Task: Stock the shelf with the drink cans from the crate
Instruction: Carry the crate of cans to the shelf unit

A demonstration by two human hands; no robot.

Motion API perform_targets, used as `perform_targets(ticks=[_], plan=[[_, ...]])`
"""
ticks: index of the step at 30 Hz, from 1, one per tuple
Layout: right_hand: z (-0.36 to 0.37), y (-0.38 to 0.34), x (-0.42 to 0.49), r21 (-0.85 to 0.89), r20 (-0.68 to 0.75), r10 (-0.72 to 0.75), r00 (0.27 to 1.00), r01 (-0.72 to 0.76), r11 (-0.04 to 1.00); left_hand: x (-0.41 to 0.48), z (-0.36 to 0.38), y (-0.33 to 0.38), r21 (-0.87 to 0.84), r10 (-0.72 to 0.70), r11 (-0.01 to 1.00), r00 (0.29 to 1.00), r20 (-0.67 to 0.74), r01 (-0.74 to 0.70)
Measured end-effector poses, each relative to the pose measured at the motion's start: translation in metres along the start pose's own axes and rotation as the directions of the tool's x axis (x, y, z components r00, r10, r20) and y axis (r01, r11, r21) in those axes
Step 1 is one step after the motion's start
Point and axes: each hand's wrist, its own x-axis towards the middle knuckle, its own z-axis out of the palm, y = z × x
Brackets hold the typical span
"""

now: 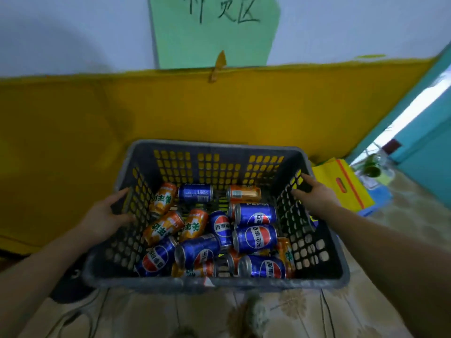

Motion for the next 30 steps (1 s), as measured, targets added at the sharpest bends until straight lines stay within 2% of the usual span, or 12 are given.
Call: perform_targets(ticks=[4, 8, 15, 22, 30], plan=[[-0.054, 0.030, -0.054, 0.001, -0.068, 0.045, 0.997, -0.045, 0.999, -0.023, -0.009, 0.046, 0.115, 0.154, 0.980, 0.984, 0.092, -0.164], [-0.101, 0.074, -0.093, 0.088, -0.125, 0.142, 0.982, -0.132, 0.987, -0.043, -0.002, 0.098, 0.157, 0.242, 0.950, 0.955, 0.171, -0.269], [-0.177, 0.192, -0.167, 0.204, -0.255, 0.304, 0.918, -0.256, 0.945, -0.098, 0.077, 0.193, 0.186, 0.375, 0.882, 0.885, 0.278, -0.432], [-0.242, 0.314, -0.234, 0.249, -0.343, 0.479, 0.808, -0.413, 0.876, -0.158, 0.191, 0.287, 0.159, 0.509, 0.788, 0.775, 0.375, -0.595], [-0.280, 0.399, -0.282, 0.317, -0.369, 0.665, 0.649, -0.585, 0.747, -0.183, 0.310, 0.386, 0.077, 0.584, 0.680, 0.603, 0.544, -0.729]])
